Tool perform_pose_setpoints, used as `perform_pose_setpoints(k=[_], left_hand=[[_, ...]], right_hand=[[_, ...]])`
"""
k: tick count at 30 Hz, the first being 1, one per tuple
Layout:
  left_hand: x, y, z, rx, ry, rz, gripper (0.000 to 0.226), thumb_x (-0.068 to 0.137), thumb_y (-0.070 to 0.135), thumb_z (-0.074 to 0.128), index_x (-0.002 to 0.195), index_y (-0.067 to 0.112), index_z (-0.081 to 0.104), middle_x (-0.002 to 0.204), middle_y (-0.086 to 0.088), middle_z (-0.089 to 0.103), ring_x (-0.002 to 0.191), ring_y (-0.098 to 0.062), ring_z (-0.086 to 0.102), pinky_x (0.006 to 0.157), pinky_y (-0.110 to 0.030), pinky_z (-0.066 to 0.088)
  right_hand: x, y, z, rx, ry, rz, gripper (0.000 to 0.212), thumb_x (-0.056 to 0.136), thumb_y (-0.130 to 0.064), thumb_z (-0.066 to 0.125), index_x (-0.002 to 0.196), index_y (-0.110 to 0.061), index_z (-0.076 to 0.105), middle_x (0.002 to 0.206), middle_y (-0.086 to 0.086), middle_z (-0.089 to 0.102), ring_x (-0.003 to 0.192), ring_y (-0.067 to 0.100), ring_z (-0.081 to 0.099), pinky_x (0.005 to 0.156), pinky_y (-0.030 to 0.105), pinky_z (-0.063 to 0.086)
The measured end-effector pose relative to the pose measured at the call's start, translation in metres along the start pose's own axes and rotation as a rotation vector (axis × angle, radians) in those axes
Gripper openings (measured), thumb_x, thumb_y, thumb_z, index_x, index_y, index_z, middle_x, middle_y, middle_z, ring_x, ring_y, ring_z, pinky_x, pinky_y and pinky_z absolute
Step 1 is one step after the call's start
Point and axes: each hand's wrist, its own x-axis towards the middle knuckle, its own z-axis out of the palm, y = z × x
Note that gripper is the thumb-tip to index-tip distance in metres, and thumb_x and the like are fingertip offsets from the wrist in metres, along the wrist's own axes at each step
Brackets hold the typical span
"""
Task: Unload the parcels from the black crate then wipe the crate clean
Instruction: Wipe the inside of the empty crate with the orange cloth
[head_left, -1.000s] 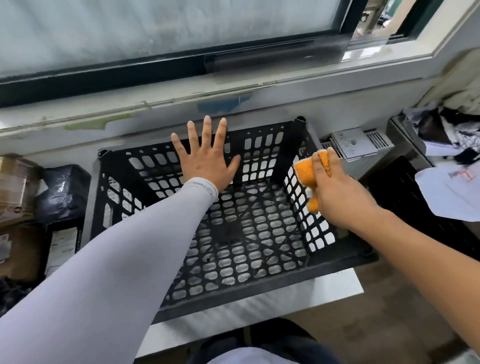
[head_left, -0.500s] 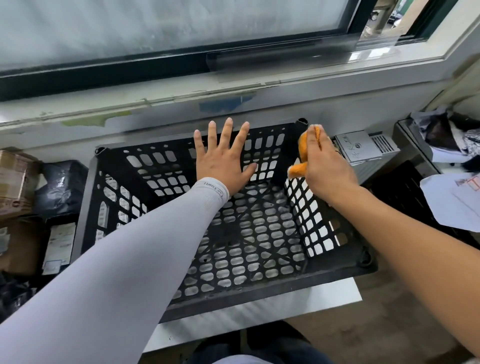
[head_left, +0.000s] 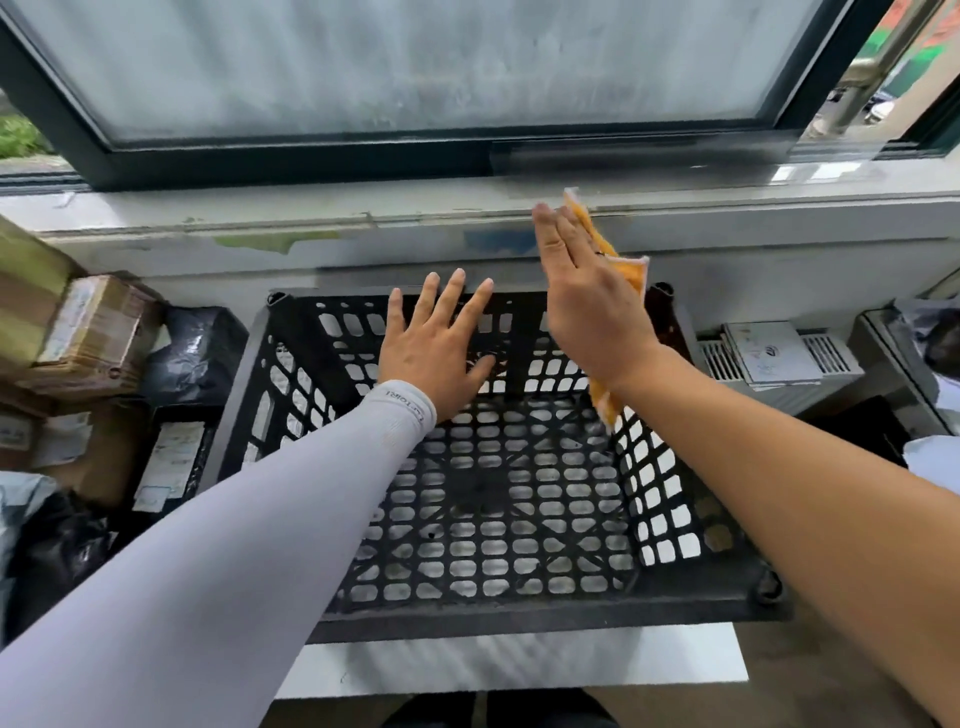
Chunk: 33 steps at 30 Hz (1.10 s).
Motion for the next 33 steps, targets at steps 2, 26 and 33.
perform_pose_setpoints(k=[2,26,33], left_hand=[[-0.002,-0.006,-0.001,0.005,0.004,-0.017,0.086,0.099,0.068,0.038,0.162,0.04,-0.014,0.174,0.001,-0.005,0.16,-0.027,-0.005,0.126,-0.061,0.0],[-0.012,-0.078,-0.019,0.099,-0.024,-0.225,0.083,0.097,0.071,0.033,0.161,0.044,-0.012,0.174,-0.002,0.001,0.16,-0.028,0.0,0.123,-0.065,-0.008],[-0.02,-0.105,-0.021,0.084,-0.054,-0.195,0.085,0.097,0.068,0.036,0.163,0.036,-0.005,0.174,0.0,0.0,0.16,-0.026,0.0,0.121,-0.069,-0.005]], right_hand=[[0.012,-0.006,0.0,0.061,0.09,-0.084,0.059,0.096,0.009,0.04,0.154,0.01,0.03,0.158,0.028,0.037,0.151,0.038,0.032,0.12,0.049,0.036],[0.049,-0.073,0.079,-0.214,-0.495,-0.017,0.076,0.106,-0.02,0.048,0.163,-0.009,-0.001,0.167,0.02,0.02,0.158,0.037,0.006,0.129,0.051,0.005],[0.075,-0.121,0.091,-0.083,-0.508,0.04,0.081,0.104,-0.019,0.054,0.165,-0.014,0.001,0.171,0.01,0.016,0.159,0.028,0.006,0.122,0.054,0.024]])
